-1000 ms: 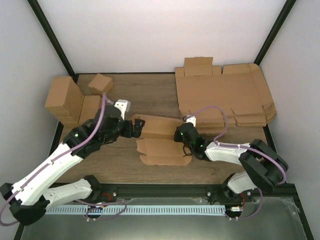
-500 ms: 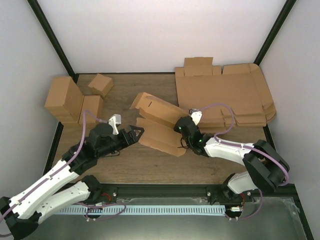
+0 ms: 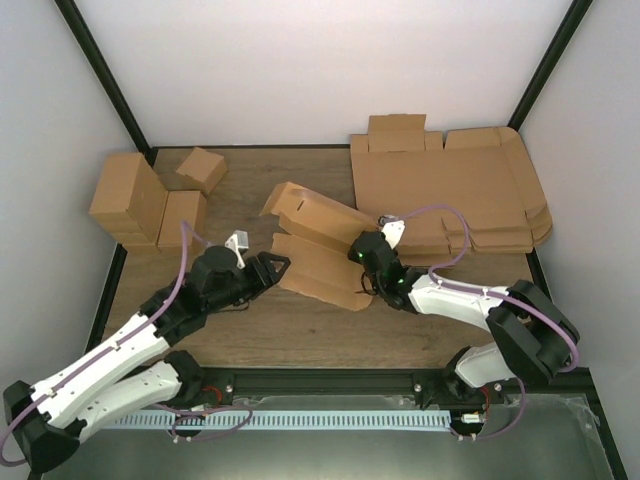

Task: Fold the paper box

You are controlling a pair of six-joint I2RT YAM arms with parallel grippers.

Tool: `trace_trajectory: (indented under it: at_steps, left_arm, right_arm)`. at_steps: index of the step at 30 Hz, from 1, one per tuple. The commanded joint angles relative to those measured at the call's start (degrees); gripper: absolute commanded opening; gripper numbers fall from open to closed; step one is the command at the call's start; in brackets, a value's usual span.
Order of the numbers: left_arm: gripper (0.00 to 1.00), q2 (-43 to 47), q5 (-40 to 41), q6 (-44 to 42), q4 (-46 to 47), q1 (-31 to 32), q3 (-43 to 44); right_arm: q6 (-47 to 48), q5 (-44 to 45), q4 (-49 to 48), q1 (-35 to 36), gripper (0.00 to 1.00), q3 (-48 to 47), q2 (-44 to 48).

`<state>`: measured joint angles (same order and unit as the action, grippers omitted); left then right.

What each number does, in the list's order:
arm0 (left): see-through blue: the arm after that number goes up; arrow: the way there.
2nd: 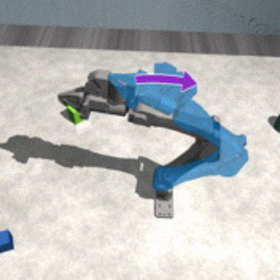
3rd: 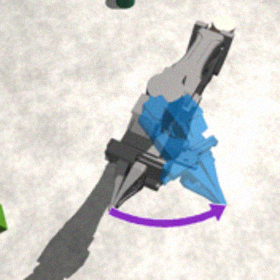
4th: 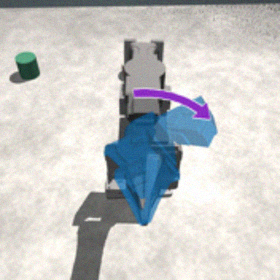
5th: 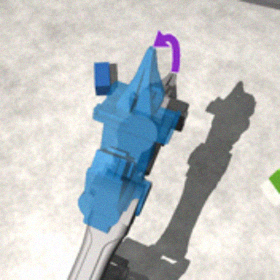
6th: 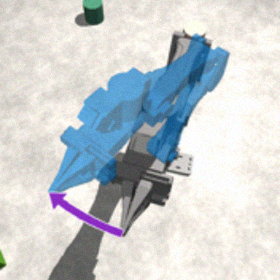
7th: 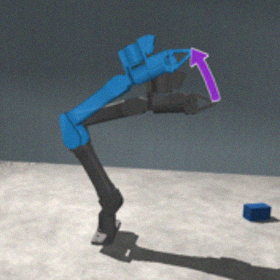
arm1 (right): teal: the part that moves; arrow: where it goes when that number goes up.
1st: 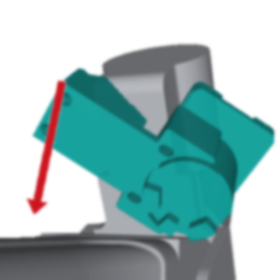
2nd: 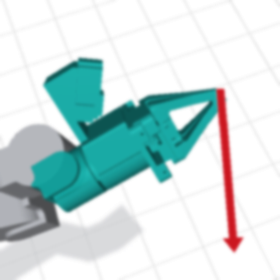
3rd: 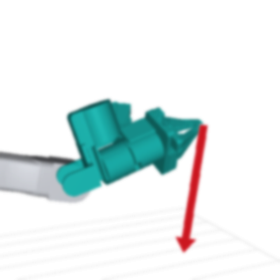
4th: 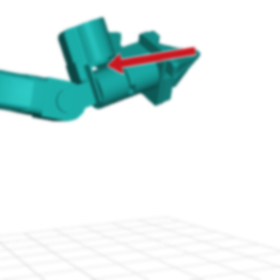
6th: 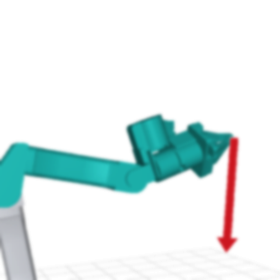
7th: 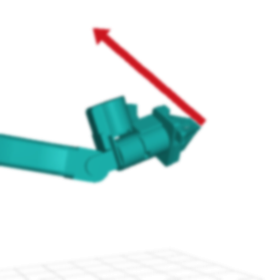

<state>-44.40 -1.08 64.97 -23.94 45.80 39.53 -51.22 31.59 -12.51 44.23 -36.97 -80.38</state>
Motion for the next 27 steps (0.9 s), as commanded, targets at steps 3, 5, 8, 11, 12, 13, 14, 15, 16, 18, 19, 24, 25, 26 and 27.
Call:
trace_trajectory:
  at_steps: [3,5,8,11,12,13,14,15,16,18,19,24,25,26,27]
  left_arm:
    - [0.59,-3.9,1.1,0.0,4.3,-1.8,0.7]
    - [0.57,-4.7,0.8,-0.4,5.3,-2.8,0.7]
    - [0.51,-5.7,0.2,-1.1,6.1,-4.2,1.1]
    - [0.45,-5.9,0.6,-1.3,6.9,-4.8,1.1]
    - [0.44,-5.9,0.5,-1.3,7.6,-4.9,1.0]
    - [0.43,-5.8,0.4,-1.3,8.3,-4.9,0.8]
    - [0.42,-6.0,0.2,-1.3,8.8,-4.9,0.9]
    - [0.39,-6.3,0.1,-1.5,9.2,-5.0,0.9]
    - [0.38,-6.6,-0.1,-1.8,9.3,-5.0,1.1]
    - [0.33,-7.0,0.2,-2.2,9.1,-5.0,1.4]
    - [0.3,-6.9,0.6,-2.4,9.0,-5.0,1.5]
    - [0.09,-5.9,3.6,-2.5,7.5,-5.0,2.1]
    - [0.04,-6.1,3.4,-2.7,7.5,-4.9,2.4]
    - [0.04,-6.3,3.1,-3.0,7.6,-5.0,2.6]
    - [0.04,-6.7,2.7,-3.5,7.8,-5.0,2.8]
  right_arm:
    - [1.1,3.2,-2.7,0.1,0.01,-0.3,2.9]
    - [1.2,3.2,-2.7,0.1,0.01,0.0,3.3]
    - [1.1,3.2,-2.5,0.2,0.01,0.2,3.6]
    - [0.9,3.2,-2.3,0.2,0.01,0.4,4.0]
    - [0.9,3.2,-2.3,0.2,0.01,0.5,4.1]
    - [0.8,3.2,-2.4,0.3,0.01,0.7,4.2]
    - [0.7,3.3,-2.5,0.3,0.01,0.9,4.3]
    - [0.7,3.4,-2.7,0.4,0.01,1.0,4.3]
    - [0.5,3.4,-2.7,0.5,0.01,1.1,4.3]
    - [0.4,3.4,-2.7,0.6,0.01,1.2,4.1]
    - [0.3,3.5,-2.4,0.6,0.01,1.2,4.0]
    - [-0.1,3.9,-1.8,0.8,0.01,1.3,3.9]
    - [-0.2,3.9,-1.7,0.8,0.01,1.2,3.9]
    - [-0.4,3.9,-1.5,0.8,0.01,1.2,3.9]
    - [-0.7,3.8,-1.2,0.9,0.01,1.2,3.8]
